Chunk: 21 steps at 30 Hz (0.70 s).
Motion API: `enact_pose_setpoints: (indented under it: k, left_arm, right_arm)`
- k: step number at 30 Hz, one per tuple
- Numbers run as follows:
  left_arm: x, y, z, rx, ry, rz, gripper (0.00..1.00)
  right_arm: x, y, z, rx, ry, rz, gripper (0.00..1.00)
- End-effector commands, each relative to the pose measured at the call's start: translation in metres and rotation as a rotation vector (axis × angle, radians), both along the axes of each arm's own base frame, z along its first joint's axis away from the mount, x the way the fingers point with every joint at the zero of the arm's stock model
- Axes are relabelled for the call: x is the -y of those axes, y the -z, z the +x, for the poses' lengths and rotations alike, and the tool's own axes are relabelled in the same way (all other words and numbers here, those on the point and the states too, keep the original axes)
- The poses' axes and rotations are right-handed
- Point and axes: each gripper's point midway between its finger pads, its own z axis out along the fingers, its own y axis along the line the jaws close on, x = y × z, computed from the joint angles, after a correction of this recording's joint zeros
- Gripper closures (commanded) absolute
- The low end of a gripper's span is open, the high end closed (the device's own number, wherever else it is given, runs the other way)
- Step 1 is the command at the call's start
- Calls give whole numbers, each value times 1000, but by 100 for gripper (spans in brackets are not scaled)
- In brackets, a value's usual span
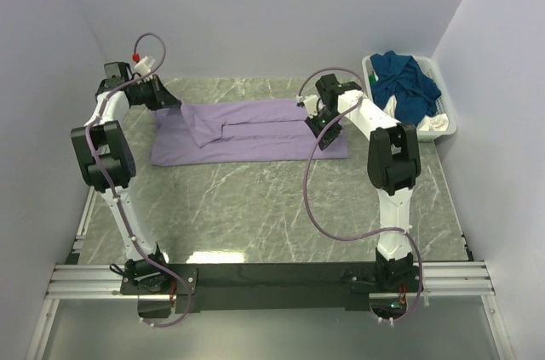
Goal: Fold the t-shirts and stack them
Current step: Fold the tshirt
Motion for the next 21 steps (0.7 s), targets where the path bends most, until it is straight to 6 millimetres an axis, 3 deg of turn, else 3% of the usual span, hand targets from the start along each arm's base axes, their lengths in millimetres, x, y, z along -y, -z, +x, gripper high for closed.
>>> enact_pose_setpoints:
  k: [1,12,17,21]
  left_arm:
    - [0,-12,18,57,-7,1,99]
    - [-3,3,39,55,-27,5,99]
    - [-6,22,43,22,-42,-4,99]
    - [-9,48,44,-27,-52,3,99]
  right_arm:
    - [9,2,11,31,7,-15,80]
    - [15,6,13,24,21,-23,80]
    - [16,7,15,22,21,-25,80]
    - [14,5,15,25,20,-21,80]
